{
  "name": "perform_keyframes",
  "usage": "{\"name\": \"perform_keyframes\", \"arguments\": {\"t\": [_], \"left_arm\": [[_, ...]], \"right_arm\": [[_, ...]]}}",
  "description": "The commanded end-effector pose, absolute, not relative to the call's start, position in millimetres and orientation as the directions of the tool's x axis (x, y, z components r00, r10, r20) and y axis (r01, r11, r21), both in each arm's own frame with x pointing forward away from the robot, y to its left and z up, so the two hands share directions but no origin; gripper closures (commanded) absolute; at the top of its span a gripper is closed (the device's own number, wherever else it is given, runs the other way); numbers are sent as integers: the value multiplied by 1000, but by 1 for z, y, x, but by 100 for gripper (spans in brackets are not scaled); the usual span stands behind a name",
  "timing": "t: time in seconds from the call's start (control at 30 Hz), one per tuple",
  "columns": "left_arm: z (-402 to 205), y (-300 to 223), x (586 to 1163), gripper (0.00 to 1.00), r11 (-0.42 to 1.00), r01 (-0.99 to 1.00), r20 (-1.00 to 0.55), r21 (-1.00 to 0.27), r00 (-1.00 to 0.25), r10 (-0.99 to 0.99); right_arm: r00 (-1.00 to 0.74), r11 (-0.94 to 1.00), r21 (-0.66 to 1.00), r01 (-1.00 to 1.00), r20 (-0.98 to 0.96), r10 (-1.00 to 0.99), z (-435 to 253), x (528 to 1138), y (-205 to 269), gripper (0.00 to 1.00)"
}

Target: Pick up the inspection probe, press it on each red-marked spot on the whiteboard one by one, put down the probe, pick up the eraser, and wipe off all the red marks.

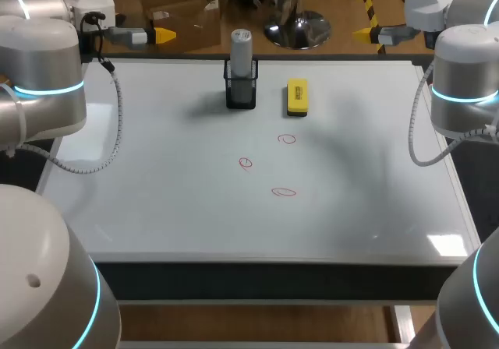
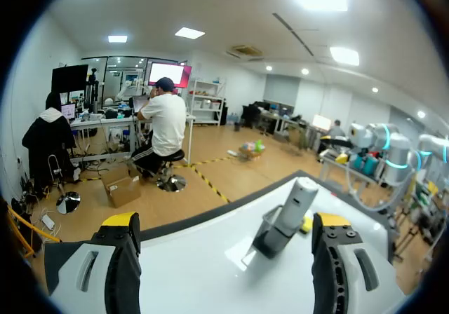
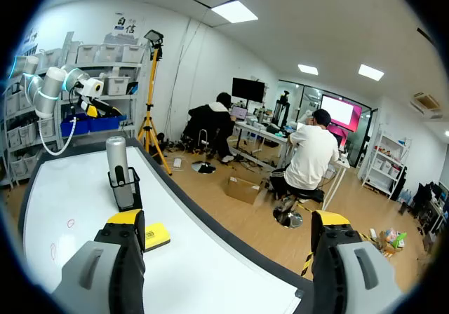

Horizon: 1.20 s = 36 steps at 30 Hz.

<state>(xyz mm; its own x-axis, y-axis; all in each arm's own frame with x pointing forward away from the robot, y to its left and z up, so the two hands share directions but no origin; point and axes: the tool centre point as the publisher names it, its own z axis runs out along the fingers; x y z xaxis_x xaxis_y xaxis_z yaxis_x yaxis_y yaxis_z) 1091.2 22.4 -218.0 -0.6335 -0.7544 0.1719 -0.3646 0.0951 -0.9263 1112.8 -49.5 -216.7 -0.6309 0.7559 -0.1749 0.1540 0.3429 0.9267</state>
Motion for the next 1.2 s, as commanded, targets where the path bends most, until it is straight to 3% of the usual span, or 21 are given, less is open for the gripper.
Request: {"name": "perform_keyframes", "arguments": {"t": [0.03, 1.07, 1.2], "left_arm": [[-218, 23, 1091, 0, 95, -365, 173, -926, -633, -755], [-218, 23, 1091, 0, 95, -365, 173, -926, -633, -755], [-216, 7, 1090, 0, 140, -325, 140, -935, -703, -697]], "right_arm": [[-632, 343, 926, 155, -175, 755, -217, 1113, -50, 0], [-632, 343, 926, 155, -175, 755, -217, 1113, -50, 0], [-632, 343, 926, 155, -175, 755, -217, 1113, -50, 0]]}}
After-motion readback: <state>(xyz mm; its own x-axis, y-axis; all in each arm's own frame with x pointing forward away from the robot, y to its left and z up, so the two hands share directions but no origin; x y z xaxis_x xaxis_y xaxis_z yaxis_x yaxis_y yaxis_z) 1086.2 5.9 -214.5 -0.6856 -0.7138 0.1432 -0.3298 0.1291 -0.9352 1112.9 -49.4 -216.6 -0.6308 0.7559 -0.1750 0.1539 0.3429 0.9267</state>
